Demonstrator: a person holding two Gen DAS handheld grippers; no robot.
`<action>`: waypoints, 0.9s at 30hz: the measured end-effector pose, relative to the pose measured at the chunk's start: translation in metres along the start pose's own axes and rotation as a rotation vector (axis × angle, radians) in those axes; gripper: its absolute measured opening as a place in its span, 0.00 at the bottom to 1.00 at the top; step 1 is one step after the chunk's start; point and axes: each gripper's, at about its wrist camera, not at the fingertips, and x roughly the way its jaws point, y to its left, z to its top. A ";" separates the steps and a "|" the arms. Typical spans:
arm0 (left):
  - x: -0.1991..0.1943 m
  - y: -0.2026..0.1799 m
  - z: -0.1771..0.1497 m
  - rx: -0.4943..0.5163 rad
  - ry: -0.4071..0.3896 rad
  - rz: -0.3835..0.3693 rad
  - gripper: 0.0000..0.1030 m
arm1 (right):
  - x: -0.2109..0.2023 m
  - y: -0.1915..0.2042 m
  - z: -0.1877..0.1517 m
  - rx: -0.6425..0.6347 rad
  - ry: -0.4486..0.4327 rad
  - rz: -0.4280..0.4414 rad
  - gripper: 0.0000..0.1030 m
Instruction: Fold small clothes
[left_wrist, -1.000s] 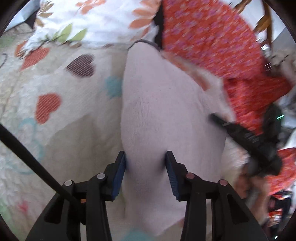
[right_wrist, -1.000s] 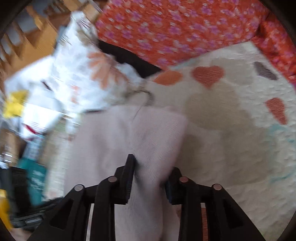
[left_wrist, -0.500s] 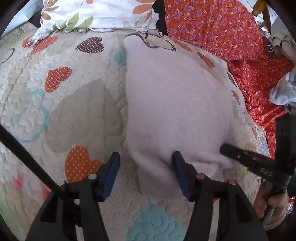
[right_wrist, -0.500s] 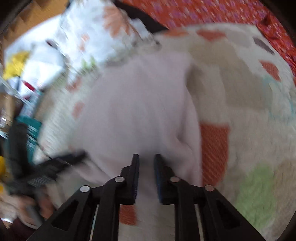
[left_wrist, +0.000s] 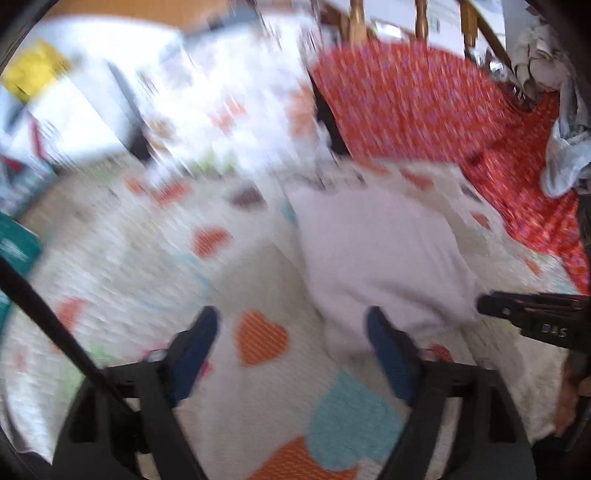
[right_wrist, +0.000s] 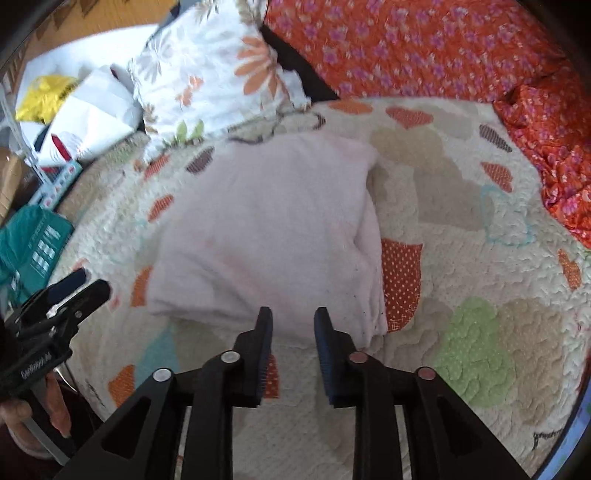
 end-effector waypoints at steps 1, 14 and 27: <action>-0.011 0.001 -0.001 0.000 -0.050 0.027 0.95 | -0.004 0.003 0.000 0.005 -0.020 -0.001 0.32; -0.040 0.003 -0.015 -0.044 -0.061 0.074 1.00 | -0.027 0.019 -0.011 0.013 -0.110 -0.032 0.53; -0.003 0.006 -0.031 -0.007 0.116 0.147 1.00 | -0.002 0.021 0.002 -0.031 -0.125 -0.113 0.56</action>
